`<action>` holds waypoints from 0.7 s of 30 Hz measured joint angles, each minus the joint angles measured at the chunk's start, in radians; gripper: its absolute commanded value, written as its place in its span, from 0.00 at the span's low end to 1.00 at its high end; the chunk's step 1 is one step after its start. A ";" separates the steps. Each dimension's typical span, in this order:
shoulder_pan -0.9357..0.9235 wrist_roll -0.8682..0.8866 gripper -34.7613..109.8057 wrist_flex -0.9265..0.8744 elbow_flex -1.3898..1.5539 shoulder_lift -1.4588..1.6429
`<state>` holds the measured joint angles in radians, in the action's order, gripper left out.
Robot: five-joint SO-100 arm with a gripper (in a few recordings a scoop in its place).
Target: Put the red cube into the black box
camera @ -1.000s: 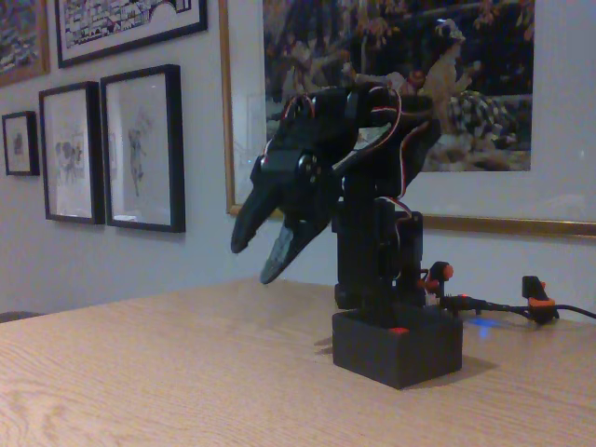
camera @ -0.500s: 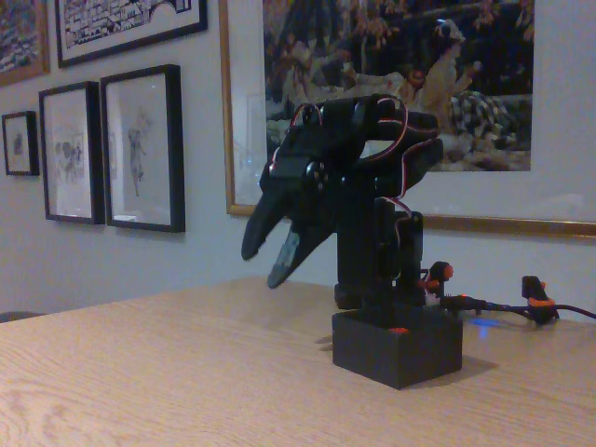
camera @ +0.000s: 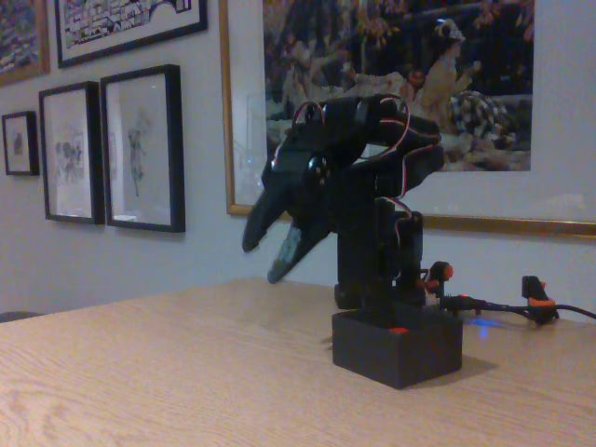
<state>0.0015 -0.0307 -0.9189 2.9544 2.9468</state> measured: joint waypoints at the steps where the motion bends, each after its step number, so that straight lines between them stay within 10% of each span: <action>1: -0.002 0.000 0.38 0.000 0.002 0.008; 21: -0.002 0.000 0.37 -0.020 0.002 0.043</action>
<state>0.0000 -0.0307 -0.9388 2.9560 2.9897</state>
